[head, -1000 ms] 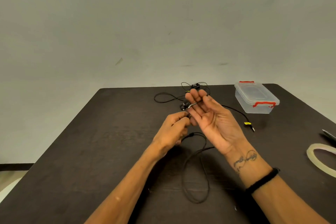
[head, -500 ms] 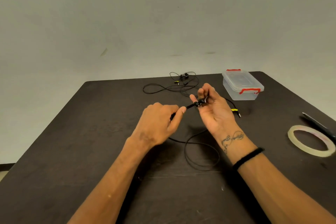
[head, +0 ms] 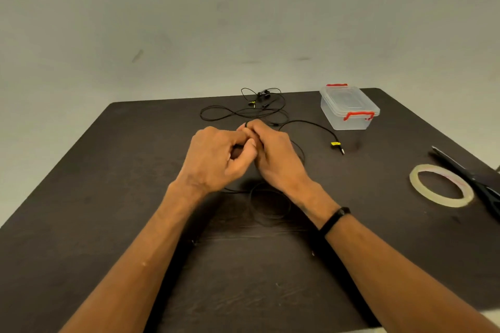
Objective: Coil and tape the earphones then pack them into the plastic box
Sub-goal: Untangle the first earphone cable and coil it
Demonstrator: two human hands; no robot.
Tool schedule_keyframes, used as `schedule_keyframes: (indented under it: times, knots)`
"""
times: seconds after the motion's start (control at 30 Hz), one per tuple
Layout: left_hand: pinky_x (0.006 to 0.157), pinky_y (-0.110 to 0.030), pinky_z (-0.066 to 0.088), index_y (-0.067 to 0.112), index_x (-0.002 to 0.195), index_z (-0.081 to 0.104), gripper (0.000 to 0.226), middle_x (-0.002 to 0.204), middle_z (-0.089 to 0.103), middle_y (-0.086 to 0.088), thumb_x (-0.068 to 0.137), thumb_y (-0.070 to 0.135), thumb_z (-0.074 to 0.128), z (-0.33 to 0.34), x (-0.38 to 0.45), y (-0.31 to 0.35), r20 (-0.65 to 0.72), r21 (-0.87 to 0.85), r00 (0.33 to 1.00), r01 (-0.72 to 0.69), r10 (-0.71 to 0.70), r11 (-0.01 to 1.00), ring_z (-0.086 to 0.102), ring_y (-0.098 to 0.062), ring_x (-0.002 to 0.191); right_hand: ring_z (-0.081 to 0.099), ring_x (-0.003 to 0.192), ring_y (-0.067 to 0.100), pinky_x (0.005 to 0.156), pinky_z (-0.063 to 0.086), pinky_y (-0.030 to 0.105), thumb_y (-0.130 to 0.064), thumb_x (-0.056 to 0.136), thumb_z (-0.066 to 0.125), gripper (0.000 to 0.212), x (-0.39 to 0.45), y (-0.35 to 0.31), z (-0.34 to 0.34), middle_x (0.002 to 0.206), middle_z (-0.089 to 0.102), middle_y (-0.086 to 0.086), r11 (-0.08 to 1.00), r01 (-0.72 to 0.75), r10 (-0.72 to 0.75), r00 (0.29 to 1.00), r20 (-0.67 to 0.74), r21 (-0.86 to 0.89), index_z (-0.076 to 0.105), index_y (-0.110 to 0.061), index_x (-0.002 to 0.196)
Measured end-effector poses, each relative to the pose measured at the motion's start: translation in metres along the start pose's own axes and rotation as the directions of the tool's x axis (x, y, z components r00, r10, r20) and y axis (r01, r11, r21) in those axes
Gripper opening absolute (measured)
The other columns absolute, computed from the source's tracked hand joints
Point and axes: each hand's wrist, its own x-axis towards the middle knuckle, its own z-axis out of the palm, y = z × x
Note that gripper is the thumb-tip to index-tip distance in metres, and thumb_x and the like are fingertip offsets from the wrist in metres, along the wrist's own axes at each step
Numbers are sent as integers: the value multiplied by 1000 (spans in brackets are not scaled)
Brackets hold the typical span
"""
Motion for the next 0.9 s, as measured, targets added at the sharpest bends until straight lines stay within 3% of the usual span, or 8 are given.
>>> schedule_keyframes:
  times: [0.07, 0.17, 0.33, 0.47, 0.63, 0.73, 0.8, 0.9]
  knots:
    - [50, -35, 39, 35, 57, 36, 39, 45, 38, 5, 94, 37, 47, -1, 0, 1, 26, -12, 1000, -16, 16, 1000, 36, -13, 42, 68, 84, 21, 75, 54, 39, 5, 92, 55, 17, -2, -3, 0, 97, 73, 5, 998, 13, -9, 998, 65, -55, 60, -6, 104]
    - [49, -33, 34, 24, 54, 38, 44, 44, 38, 2, 96, 34, 48, 1, 0, 0, 0, -54, 1000, 28, -28, 998, 37, -18, 42, 56, 69, 26, 66, 47, 50, -8, 104, 46, 13, -2, -9, -2, 81, 64, 10, 998, -1, 5, 998, 59, -67, 48, -9, 92]
    - [50, -33, 30, 5, 55, 50, 59, 46, 38, -3, 105, 37, 54, 1, 4, -5, -93, -203, 985, 123, -144, 971, 39, -24, 46, 62, 80, 27, 76, 50, 53, -28, 109, 38, 35, -4, -18, 3, 86, 67, 10, 980, -148, 136, 987, 91, 136, 59, -4, 94]
    - [49, -35, 31, 9, 53, 39, 64, 46, 34, -6, 107, 36, 56, -1, 4, -10, -176, -277, 955, 184, -238, 943, 35, -26, 46, 43, 70, 36, 68, 36, 52, -17, 103, 43, 30, -6, -25, 2, 75, 49, 27, 969, -149, 122, 982, 144, 199, 43, 4, 80]
    - [48, -33, 24, 4, 55, 36, 65, 47, 34, -12, 108, 36, 54, 0, 4, -12, -240, -296, 916, 248, -323, 923, 30, -24, 45, 45, 60, 34, 65, 43, 51, -8, 104, 43, 28, -10, -31, 12, 66, 51, 24, 956, -184, 139, 969, 203, 228, 41, -1, 77]
    - [49, -31, 23, 5, 55, 35, 65, 46, 31, -6, 108, 37, 54, -1, 4, -16, -243, -321, 893, 295, -379, 900, 26, -14, 46, 50, 58, 25, 80, 51, 56, -17, 105, 42, 31, -7, -34, 15, 57, 53, 9, 885, -263, 178, 954, 242, 383, 44, -8, 75]
    - [49, -30, 22, 8, 54, 32, 65, 46, 29, 0, 108, 37, 54, 0, 4, -16, -230, -349, 878, 329, -421, 877, 24, -12, 46, 49, 58, 25, 85, 53, 57, -18, 104, 41, 28, -4, -36, 15, 57, 50, 9, 789, -323, 194, 938, 287, 522, 46, -10, 78]
    - [47, -28, 22, 18, 52, 30, 65, 45, 28, 6, 108, 40, 55, 2, 5, -15, -200, -370, 862, 374, -466, 850, 25, -11, 43, 45, 59, 22, 68, 51, 31, -24, 103, 37, 29, -2, -40, 11, 60, 46, 10, 553, -409, 209, 911, 355, 725, 50, -9, 81]
